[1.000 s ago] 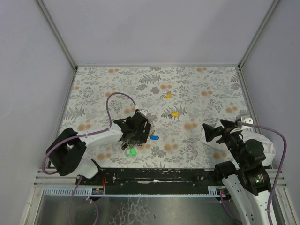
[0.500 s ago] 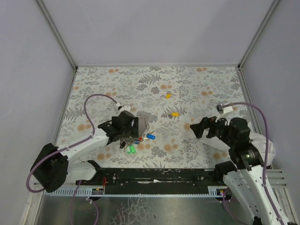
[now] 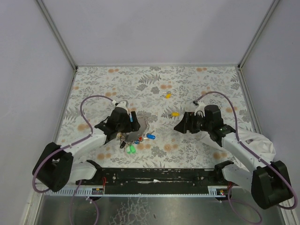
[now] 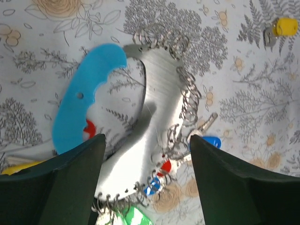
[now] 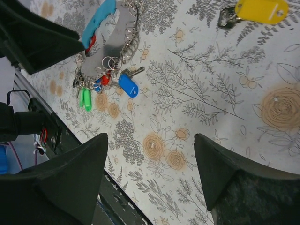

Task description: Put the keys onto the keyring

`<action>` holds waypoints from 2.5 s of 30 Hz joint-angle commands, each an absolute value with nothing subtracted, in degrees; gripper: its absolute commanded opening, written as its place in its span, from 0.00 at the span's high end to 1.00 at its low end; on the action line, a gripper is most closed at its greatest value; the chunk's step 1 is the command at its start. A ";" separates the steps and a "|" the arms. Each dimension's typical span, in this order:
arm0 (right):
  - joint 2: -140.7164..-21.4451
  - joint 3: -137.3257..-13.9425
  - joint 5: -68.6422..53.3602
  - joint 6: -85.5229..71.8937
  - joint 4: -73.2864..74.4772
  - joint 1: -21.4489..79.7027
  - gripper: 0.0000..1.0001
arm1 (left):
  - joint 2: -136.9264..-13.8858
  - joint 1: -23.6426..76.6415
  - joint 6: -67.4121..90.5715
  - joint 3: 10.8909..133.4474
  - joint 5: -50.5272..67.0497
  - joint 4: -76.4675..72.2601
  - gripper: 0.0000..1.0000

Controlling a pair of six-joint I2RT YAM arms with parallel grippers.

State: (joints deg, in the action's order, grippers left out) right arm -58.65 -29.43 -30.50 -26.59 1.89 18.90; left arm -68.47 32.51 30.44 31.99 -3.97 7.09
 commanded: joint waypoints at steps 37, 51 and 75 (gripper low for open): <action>-85.21 -41.44 -18.92 -15.11 -7.20 47.15 0.62 | -73.16 30.80 35.46 25.13 11.81 -11.30 0.36; -93.06 -52.40 -7.62 -1.71 6.20 57.84 0.67 | -74.05 29.62 36.06 24.17 13.51 -12.46 0.36; -94.18 -52.81 0.57 0.32 3.12 60.81 0.69 | -74.45 29.49 36.50 23.43 15.76 -13.89 0.36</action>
State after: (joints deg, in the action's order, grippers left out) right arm -94.94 -50.81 -0.91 -0.58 5.45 60.03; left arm -74.30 29.89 36.27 23.97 14.72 -10.79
